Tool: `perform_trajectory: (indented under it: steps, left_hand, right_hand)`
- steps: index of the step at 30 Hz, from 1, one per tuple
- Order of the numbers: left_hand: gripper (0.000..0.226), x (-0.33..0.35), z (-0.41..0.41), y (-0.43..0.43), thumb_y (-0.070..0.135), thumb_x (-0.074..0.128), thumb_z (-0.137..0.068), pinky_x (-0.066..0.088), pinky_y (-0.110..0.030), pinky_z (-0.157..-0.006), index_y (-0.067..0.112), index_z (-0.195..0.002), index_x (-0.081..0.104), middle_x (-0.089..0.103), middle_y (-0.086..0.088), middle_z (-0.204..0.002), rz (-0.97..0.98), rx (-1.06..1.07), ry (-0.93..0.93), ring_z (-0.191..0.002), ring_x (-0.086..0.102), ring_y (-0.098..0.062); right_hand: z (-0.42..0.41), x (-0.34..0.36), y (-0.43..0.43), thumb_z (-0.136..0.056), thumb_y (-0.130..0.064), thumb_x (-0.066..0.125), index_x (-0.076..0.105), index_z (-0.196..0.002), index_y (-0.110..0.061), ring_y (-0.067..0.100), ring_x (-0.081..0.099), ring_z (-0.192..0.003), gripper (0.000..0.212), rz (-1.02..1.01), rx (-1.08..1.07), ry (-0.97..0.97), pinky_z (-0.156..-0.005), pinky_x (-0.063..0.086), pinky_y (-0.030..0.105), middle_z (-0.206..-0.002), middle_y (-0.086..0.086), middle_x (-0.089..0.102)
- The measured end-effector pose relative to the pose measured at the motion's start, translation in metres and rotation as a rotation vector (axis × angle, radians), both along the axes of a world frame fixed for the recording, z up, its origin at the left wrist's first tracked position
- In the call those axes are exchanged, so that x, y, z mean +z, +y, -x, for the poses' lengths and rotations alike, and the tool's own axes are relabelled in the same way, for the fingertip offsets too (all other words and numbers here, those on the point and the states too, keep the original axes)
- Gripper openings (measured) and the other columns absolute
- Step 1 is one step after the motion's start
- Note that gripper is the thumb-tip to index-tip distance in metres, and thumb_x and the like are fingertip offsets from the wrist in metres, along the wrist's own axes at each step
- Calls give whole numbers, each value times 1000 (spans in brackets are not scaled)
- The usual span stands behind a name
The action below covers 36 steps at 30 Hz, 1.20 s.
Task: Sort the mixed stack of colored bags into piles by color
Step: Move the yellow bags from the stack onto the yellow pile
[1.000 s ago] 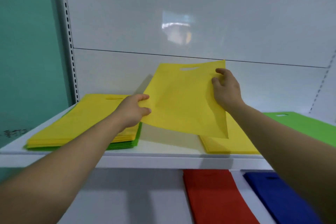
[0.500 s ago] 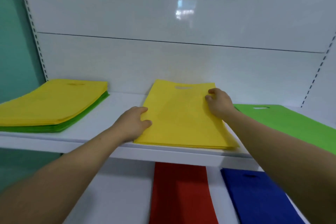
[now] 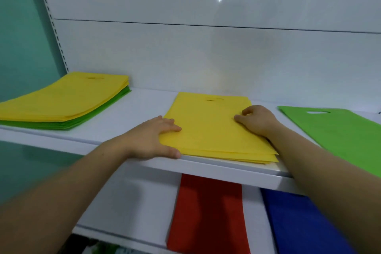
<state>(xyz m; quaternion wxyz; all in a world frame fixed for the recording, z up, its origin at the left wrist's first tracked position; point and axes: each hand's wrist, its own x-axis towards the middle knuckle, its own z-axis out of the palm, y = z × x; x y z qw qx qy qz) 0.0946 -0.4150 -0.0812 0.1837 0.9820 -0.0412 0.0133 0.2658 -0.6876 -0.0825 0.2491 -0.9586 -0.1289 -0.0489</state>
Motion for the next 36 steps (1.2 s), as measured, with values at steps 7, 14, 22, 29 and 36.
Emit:
perform_trajectory:
  steps: [7, 14, 22, 29, 36]
  left_hand:
    - [94, -2, 3, -4, 78, 43, -44, 13, -16, -108, 38, -129, 50, 34, 13, -149, 22, 24, -103, -142, 19, -6]
    - [118, 1, 8, -5, 103, 29, -31, 11, -22, -113, 48, -134, 41, 26, 23, -149, -74, 6, -42, -142, 13, -3]
    - [120, 2, 15, -6, 103, 29, -34, 13, -21, -110, 43, -137, 42, 29, 17, -151, -58, 19, -52, -141, 19, -4]
    - [64, 22, 13, 9, 65, 52, -83, 16, -21, -109, 33, -138, 44, 30, 7, -153, -5, 129, -65, -140, 25, -9]
    - [64, 49, 22, 64, 59, 49, -87, 17, -28, -113, 29, -143, 37, 25, 6, -155, -100, 252, -80, -142, 23, -12]
  right_hand:
    - [-3, 2, -5, -84, -41, 66, 68, -105, -15, 28, 57, -110, 34, -171, -25, -41, -85, 42, 31, -115, 11, 64]
    - [1, 3, -4, -86, -47, 61, 66, -112, -15, 27, 54, -112, 42, -45, 13, -5, -85, 40, 30, -122, 9, 61]
    - [4, 3, -6, -84, -48, 61, 65, -110, -17, 28, 54, -111, 41, -36, 3, -22, -84, 41, 31, -122, 10, 60]
    - [18, 31, 17, -89, -54, 53, 46, -139, -16, 31, 44, -128, 63, 60, 49, -50, -101, 39, 39, -143, 9, 46]
    - [38, 68, 92, -94, -55, 46, 35, -146, -11, 28, 35, -137, 69, 167, 170, -105, -108, 34, 37, -152, 8, 35]
